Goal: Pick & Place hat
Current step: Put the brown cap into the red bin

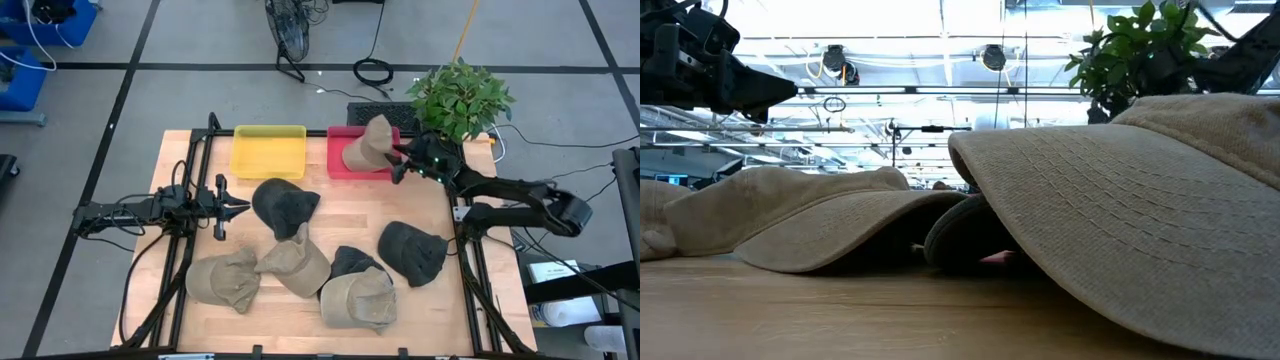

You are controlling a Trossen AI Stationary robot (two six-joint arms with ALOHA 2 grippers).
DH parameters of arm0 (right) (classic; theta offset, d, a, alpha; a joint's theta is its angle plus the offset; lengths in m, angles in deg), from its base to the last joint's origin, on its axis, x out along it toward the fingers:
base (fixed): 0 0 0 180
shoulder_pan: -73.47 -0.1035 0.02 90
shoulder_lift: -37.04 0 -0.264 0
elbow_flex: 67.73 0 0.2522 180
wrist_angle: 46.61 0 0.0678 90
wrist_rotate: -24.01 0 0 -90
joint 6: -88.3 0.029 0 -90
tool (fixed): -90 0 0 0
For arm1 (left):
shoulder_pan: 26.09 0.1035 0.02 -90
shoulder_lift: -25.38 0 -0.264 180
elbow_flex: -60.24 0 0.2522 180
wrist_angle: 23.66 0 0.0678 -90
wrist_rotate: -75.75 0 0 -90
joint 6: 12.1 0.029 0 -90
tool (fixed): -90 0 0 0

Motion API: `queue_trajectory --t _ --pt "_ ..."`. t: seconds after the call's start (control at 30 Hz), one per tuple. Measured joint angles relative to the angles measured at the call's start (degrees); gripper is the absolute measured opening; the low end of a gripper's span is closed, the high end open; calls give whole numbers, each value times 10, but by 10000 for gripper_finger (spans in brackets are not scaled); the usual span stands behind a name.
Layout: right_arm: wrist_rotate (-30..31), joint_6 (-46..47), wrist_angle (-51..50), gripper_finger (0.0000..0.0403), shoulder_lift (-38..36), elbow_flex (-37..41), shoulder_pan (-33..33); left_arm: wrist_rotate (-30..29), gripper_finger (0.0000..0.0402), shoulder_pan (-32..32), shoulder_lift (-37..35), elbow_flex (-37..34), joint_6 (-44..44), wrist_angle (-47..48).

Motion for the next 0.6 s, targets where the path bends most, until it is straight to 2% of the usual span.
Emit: queue_trajectory --t 0.2,0.33,0.47,0.6 --pt "9 -18 -23 197 -60 0 -63 0 49 0 0 0 0 0" --pt "87 -40 -28 178 -83 -1 -143 0 49 0 0 0 0 0" --pt "159 -57 -56 140 -75 -26 -231 0 49 0 0 0 0 0" --pt "219 -58 -108 79 -41 -69 -300 0 49 0 0 0 0 0"
